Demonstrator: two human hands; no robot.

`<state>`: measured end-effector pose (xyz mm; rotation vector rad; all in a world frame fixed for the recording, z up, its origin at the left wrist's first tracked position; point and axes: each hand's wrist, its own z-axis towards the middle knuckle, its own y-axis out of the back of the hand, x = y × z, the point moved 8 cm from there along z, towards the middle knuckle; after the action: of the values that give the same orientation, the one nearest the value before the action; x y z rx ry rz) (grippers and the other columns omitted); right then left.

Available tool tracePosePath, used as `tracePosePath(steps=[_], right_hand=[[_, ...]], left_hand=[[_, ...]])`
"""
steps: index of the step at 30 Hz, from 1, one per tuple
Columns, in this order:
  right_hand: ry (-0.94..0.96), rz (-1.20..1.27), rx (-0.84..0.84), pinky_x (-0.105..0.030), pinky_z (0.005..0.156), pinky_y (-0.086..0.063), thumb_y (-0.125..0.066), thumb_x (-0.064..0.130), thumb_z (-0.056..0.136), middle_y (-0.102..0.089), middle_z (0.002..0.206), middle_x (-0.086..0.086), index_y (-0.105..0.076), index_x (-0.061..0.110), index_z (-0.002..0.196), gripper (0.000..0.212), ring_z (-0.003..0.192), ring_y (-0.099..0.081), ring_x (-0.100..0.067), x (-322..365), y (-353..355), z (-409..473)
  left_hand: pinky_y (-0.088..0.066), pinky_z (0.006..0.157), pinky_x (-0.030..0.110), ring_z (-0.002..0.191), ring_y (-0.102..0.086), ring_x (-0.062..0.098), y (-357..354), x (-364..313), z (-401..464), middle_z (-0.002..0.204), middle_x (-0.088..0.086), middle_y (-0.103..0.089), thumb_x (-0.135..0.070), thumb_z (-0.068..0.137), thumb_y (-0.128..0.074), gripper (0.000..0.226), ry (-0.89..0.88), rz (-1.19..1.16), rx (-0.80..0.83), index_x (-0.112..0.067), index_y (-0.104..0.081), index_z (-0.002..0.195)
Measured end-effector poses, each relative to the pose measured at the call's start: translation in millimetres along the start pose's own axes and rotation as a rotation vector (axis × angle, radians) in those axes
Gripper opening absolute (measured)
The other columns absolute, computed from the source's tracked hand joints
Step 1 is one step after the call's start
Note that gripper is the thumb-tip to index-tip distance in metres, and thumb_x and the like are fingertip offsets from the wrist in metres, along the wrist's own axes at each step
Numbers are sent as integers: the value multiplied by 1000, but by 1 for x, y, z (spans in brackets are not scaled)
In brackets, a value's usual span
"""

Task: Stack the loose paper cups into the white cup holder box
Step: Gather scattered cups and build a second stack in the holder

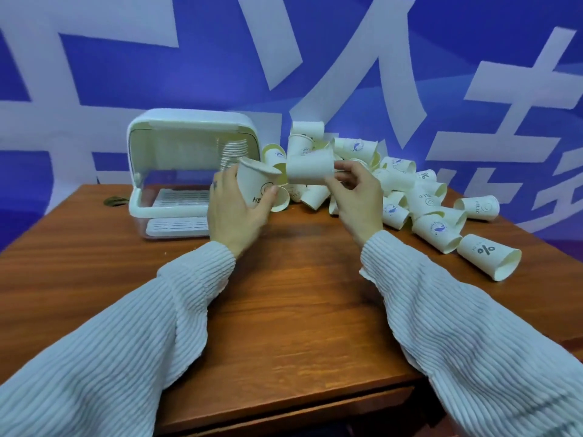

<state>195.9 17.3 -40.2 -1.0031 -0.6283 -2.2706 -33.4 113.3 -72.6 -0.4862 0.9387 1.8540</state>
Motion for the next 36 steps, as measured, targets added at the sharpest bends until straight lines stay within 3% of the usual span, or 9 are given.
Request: tracePosePath(steps=[3,7,12,17,19,23,26,30,36], right_hand=[[142,-90,71,-27,90,-55,-68,20,94,-74,99,17,-76,26,107,17,97,-67,-1,22,-45,13],[293,-306,179,-43,94,-52,-63,23,92,-76,107,11,-77,29,111,24,108,-65,-22,45,-105,28],[420,-672,406,-44,89,-52,-51,20,91,-76,111,0,-76,32,115,37,108,-64,-32,57,-156,31],[312,-796,723,-37,100,-50,-47,17,96,-67,136,5,-70,34,130,44,127,-58,-25,35,-184,27],[312,-815,738,-38,101,-51,-46,18,98,-67,137,3,-69,33,131,43,127,-59,-26,30,-187,21],[367,-890,762,-45,86,-54,-45,9,94,-71,117,-11,-66,20,125,39,109,-64,-36,19,-190,5],[331,-860,781,-44,94,-52,-43,7,94,-69,126,-13,-62,18,134,45,116,-61,-35,18,-190,9],[245,-587,623,-41,108,-47,-44,9,96,-66,139,-1,-50,22,151,57,130,-58,-23,21,-172,15],[235,-503,491,-44,93,-53,-49,17,96,-71,123,9,-51,30,146,52,116,-62,-18,9,-137,20]], left_hand=[[-40,101,39,122,-49,28,35,24,13,129,9,-57,-60,83,-70,72,84,43,-97,-11,-53,133],[-48,100,41,122,-54,24,67,52,17,133,5,-58,-52,82,-78,73,163,-23,-159,-17,-47,138],[-46,94,30,120,-55,18,88,67,16,134,0,-59,-45,85,-80,71,157,-64,-175,-19,-45,142],[-49,95,33,120,-56,17,88,73,18,134,-3,-57,-47,84,-78,71,145,-69,-134,-21,-45,141],[-46,95,30,119,-54,15,85,71,19,133,-3,-57,-44,85,-79,71,143,-75,-130,-20,-45,142],[-40,100,27,122,-42,6,76,65,20,134,-12,-41,-40,88,-78,85,145,-98,-85,-19,-30,155],[-41,110,34,132,-44,13,68,51,31,151,-1,-44,-38,89,-78,88,86,-74,-59,-18,-27,158],[-48,107,43,127,-53,21,58,36,59,142,1,-54,-40,84,-81,79,67,-114,-88,-19,-40,149],[-43,111,41,131,-52,24,27,26,89,142,6,-55,-37,82,-82,79,76,-95,-12,-13,-45,146]])
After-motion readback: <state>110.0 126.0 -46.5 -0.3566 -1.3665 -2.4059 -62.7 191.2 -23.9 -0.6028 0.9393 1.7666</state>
